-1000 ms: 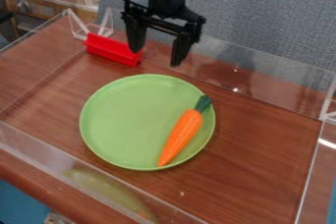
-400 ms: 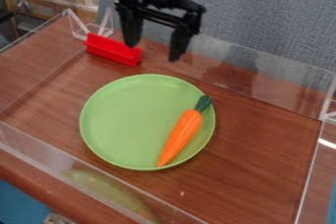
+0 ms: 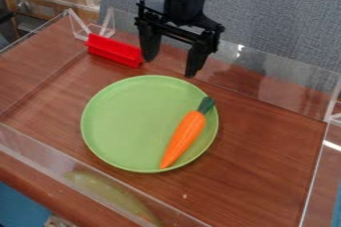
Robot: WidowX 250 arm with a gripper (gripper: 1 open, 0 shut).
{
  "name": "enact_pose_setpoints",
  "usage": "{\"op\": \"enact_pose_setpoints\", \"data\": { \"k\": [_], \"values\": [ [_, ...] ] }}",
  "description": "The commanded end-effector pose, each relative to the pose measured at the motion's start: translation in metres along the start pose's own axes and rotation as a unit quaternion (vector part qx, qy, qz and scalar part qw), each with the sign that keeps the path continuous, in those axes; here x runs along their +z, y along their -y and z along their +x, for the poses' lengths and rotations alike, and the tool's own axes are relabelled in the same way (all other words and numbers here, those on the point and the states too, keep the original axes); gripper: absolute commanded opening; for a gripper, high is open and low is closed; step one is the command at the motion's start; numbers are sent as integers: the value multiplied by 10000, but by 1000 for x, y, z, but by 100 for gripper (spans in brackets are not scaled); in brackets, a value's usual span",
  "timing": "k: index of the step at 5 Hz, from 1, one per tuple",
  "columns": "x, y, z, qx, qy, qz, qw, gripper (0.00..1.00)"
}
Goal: Move the carrot from the green plate to the table
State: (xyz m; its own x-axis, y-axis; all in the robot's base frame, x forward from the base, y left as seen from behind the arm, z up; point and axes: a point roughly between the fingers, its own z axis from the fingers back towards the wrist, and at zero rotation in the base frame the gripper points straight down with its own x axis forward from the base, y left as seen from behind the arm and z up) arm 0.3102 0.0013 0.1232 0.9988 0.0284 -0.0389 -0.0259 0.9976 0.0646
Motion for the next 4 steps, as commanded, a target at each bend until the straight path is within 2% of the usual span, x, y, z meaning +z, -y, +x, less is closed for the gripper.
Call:
{"op": "enact_pose_setpoints", "data": {
  "k": [1, 2, 3, 4],
  "values": [
    [-6, 13, -2, -94, 87, -51, 9999, 100],
    [-29, 37, -6, -318, 73, -238, 9992, 100],
    [-64, 55, -5, -478, 55, -406, 9980, 100],
    [-85, 68, -4, -569, 42, -561, 9968, 100]
  ]
}}
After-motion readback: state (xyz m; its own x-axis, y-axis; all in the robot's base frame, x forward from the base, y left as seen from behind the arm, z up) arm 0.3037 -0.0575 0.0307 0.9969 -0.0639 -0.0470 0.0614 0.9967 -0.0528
